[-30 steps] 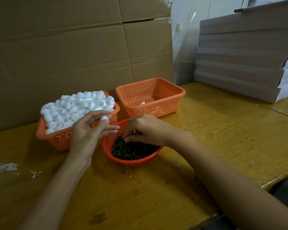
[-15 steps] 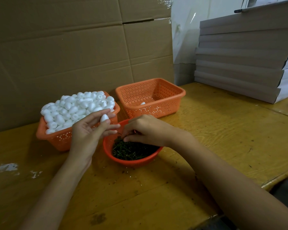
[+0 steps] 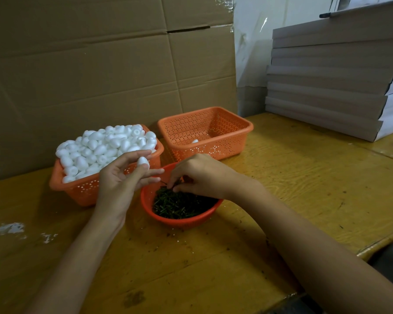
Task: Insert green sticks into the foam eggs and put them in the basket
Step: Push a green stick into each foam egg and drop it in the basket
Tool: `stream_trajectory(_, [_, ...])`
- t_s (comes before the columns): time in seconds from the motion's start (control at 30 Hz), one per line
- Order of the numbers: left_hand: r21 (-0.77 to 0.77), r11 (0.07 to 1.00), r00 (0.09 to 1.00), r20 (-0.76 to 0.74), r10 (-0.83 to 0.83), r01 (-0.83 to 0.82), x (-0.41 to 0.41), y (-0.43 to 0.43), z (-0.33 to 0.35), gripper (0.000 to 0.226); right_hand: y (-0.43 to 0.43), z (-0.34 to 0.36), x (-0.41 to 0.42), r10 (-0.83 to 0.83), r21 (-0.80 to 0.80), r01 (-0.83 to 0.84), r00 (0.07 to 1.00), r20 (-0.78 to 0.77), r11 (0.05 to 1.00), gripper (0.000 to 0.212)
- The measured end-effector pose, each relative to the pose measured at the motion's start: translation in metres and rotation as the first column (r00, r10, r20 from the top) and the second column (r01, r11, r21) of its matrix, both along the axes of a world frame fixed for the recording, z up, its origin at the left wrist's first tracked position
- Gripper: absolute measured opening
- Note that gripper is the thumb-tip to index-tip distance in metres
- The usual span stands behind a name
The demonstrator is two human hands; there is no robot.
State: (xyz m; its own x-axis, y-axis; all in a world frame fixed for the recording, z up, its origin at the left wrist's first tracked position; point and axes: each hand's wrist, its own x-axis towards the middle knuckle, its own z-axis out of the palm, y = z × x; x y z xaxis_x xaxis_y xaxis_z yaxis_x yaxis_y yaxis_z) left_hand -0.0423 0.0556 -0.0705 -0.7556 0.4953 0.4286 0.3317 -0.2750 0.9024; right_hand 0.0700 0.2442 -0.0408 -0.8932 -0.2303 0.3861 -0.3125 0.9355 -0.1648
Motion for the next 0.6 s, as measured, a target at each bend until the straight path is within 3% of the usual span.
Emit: stream_trajectory(0.6, [0.004,1.0,0.999,-0.023,0.025,-0.024,0.0066,-0.0031,0.006,0.027,-0.0017,0.0012,0.0017,-0.057,-0.022,0.055,0.992,-0.111,0.998,0.02])
